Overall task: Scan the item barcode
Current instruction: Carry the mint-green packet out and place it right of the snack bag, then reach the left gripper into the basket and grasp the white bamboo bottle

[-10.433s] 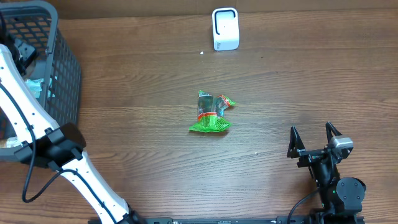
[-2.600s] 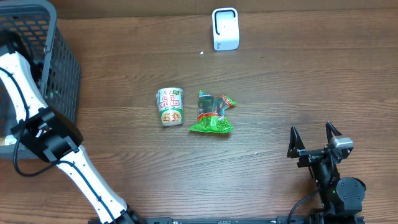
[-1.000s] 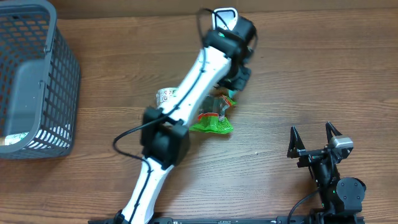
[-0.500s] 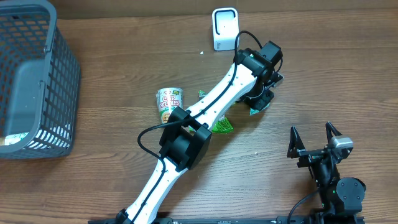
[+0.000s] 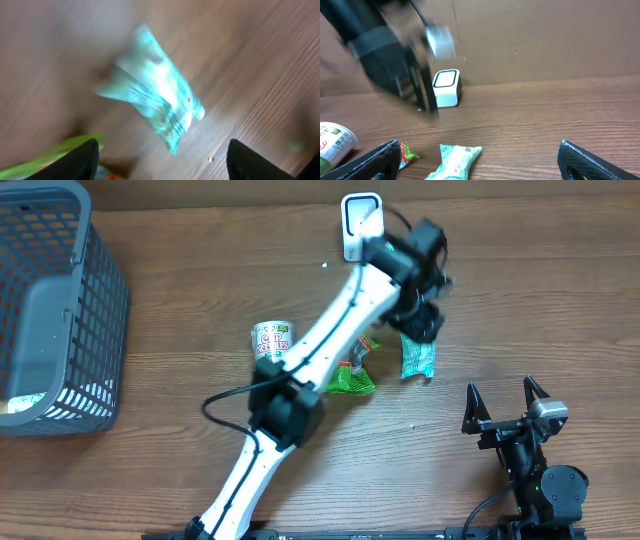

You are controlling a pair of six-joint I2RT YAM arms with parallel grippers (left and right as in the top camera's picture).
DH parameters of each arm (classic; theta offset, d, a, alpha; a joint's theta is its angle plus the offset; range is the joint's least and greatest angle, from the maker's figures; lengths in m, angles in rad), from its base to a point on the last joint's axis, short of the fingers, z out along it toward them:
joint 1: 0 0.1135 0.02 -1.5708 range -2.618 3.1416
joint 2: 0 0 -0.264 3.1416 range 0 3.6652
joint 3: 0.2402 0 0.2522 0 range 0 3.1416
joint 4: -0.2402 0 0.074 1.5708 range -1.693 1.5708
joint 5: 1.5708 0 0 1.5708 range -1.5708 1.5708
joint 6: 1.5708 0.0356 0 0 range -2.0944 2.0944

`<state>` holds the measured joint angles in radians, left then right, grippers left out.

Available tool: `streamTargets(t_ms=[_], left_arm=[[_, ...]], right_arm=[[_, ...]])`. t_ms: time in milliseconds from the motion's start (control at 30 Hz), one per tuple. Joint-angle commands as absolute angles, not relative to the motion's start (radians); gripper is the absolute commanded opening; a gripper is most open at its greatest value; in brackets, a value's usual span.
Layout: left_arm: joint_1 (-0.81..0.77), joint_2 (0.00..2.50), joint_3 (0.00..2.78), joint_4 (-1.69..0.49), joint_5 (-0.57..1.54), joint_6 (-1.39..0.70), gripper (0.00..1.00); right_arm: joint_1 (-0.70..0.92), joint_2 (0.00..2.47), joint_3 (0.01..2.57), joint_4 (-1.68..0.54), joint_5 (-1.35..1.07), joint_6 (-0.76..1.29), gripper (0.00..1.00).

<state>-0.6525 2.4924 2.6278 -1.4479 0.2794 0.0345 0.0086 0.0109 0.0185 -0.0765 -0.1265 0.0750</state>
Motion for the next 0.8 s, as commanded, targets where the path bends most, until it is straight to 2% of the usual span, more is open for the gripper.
streamTargets(t_ms=[0,167,333,367,467,567,767], left_arm=[[-0.504,2.294,2.856,-1.477,0.239,-0.075,0.72],[-0.263,2.170,2.957,-1.537,0.099,-0.200,0.72],[0.068,2.088,2.959,-1.640,0.105,-0.300,0.72],[0.196,2.081,2.959,-1.690,0.109,-0.318,0.72],[0.368,2.081,2.932,-1.690,0.171,-0.309,0.71],[0.513,2.082,2.887,-1.690,0.184,-0.345,0.71],[0.702,2.082,2.763,-1.689,0.142,-0.383,0.71]], right_arm=[[0.013,0.003,0.008,-0.073,-0.124,0.079,1.00],[0.013,0.003,0.008,-0.073,-0.124,0.079,1.00],[0.013,0.003,0.008,-0.073,-0.124,0.079,1.00],[0.013,0.003,0.008,-0.073,-0.124,0.079,1.00],[0.013,0.003,0.008,-0.072,-0.124,0.079,1.00],[0.013,0.003,0.008,-0.073,-0.124,0.079,1.00],[0.013,0.003,0.008,-0.073,-0.124,0.079,1.00]])
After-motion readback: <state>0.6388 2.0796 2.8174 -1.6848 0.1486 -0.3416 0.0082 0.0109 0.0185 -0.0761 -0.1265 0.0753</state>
